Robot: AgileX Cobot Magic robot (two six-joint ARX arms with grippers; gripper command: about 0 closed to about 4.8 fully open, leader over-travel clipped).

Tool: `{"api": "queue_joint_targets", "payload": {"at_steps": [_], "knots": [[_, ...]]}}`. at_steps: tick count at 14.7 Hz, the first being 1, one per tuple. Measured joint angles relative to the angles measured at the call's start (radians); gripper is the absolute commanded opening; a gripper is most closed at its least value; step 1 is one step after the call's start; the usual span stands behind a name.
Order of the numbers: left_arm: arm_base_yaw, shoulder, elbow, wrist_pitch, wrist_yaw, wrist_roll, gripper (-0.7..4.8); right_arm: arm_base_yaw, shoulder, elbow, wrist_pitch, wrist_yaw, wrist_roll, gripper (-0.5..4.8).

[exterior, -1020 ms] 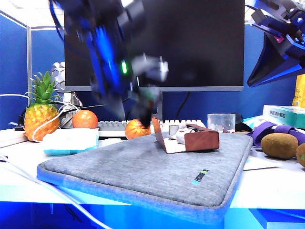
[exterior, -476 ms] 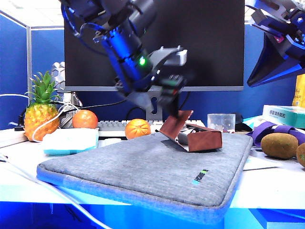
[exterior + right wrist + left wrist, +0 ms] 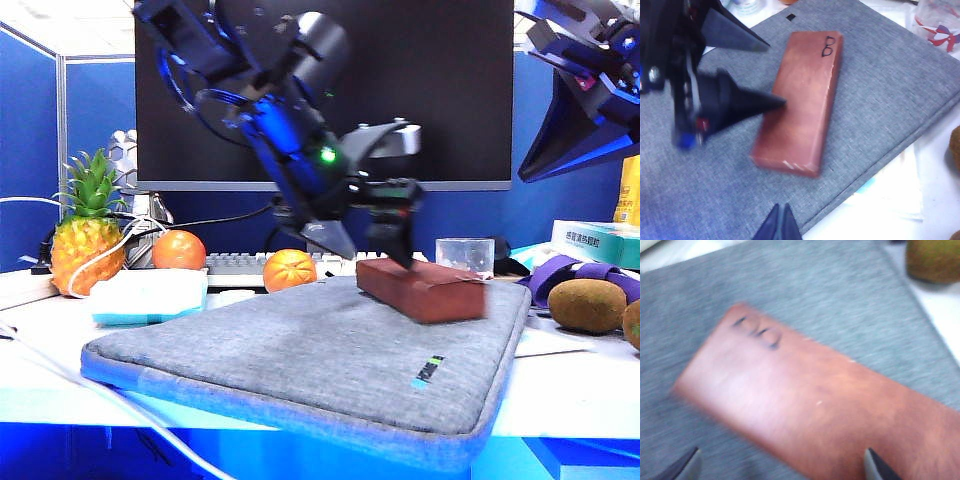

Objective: Close the glasses case.

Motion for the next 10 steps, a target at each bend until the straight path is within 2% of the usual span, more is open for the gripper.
{"api": "queue_joint_targets", "payload": {"at_steps": [1, 3, 5, 6, 8, 10], "knots": [[-0.014, 0.001, 0.000, 0.013, -0.008, 0.017, 4.29, 0.000, 0.000, 0.000, 0.000, 0.000, 0.000, -0.01], [-0.032, -0.039, 0.051, -0.066, -0.069, 0.030, 4.29, 0.000, 0.000, 0.000, 0.000, 0.000, 0.000, -0.01], [-0.031, -0.195, 0.069, -0.095, -0.148, 0.080, 4.30, -0.001, -0.002, 0.000, 0.028, 0.000, 0.000, -0.01], [-0.029, -0.282, 0.069, -0.121, -0.158, 0.099, 4.31, 0.000, -0.002, 0.004, 0.045, 0.000, 0.000, -0.01], [-0.020, -0.447, 0.055, -0.221, -0.160, 0.082, 4.36, -0.001, -0.005, 0.011, 0.052, 0.000, 0.000, -0.01], [-0.019, -0.622, -0.061, -0.223, -0.241, 0.093, 4.40, -0.002, -0.050, 0.010, 0.052, 0.007, 0.000, -0.01]]}}
